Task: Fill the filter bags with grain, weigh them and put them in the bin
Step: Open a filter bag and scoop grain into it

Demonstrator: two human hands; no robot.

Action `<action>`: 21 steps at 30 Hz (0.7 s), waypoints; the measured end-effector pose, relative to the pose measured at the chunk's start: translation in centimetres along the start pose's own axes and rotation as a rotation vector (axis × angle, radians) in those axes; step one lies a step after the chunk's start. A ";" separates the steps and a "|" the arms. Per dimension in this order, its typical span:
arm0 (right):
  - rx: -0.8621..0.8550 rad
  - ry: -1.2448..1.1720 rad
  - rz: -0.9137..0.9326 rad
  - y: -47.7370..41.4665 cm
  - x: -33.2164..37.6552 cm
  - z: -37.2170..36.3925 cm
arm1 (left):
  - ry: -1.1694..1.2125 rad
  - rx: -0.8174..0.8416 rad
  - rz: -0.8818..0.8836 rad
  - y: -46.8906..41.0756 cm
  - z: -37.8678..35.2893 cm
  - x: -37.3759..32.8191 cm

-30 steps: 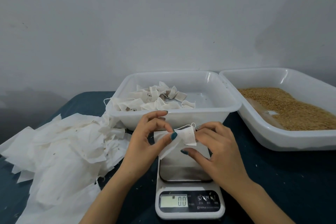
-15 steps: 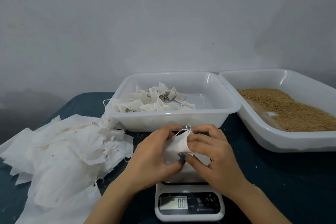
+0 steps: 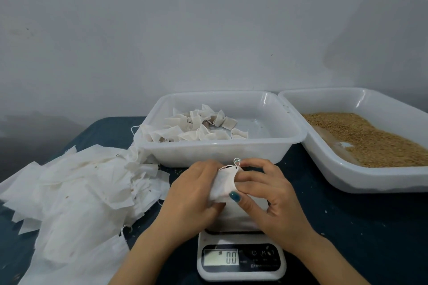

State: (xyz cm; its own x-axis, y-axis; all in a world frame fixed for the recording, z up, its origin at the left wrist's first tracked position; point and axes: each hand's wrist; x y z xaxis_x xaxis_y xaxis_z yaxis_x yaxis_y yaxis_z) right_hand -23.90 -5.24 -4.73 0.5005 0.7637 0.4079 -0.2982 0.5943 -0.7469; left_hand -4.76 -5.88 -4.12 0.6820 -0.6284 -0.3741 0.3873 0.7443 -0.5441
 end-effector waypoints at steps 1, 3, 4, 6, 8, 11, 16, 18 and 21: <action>-0.002 0.003 -0.004 0.0 0.0 0.0 | -0.011 -0.003 0.002 0.0 0.0 0.0; -0.007 0.004 -0.012 0.0 0.0 0.1 | -0.011 -0.005 0.028 0.1 0.0 0.0; -0.018 0.002 -0.011 -0.1 0.1 0.2 | -0.003 0.000 0.053 0.1 0.0 0.1; -0.066 -0.017 -0.010 -0.4 0.2 0.6 | 0.031 0.003 0.104 0.0 0.1 0.2; -0.138 -0.019 -0.042 -0.9 -0.1 1.2 | 0.101 -0.022 0.147 -0.1 0.1 0.3; -0.193 0.121 -0.185 -2.2 -1.4 2.8 | 0.185 -0.074 0.229 -0.2 0.0 0.5; -0.091 0.514 -0.581 -5.0 -7.0 8.9 | 0.286 -0.128 0.295 -0.5 0.2 0.7; 0.036 0.661 -0.808 -5.7 -9.9 12.3 | 0.297 -0.135 0.299 -0.5 0.2 0.7; 0.392 0.860 -1.092 -5.4 -13.0 15.2 | 0.305 -0.145 0.303 -0.5 0.1 0.6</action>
State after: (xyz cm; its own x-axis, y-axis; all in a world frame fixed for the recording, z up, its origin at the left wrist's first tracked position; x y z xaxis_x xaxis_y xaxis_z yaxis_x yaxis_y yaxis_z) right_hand -41.15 -14.59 2.00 0.9029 -0.4103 0.1281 0.4168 0.9086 -0.0275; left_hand -4.48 -6.57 -3.96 0.5291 -0.4414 -0.7247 0.0930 0.8790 -0.4676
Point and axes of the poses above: each hand's wrist, its own y-axis away from the middle knuckle, its own z-axis out of the back of the hand, x = y × z, and after that the axes turned 5 degrees about y, right-handed
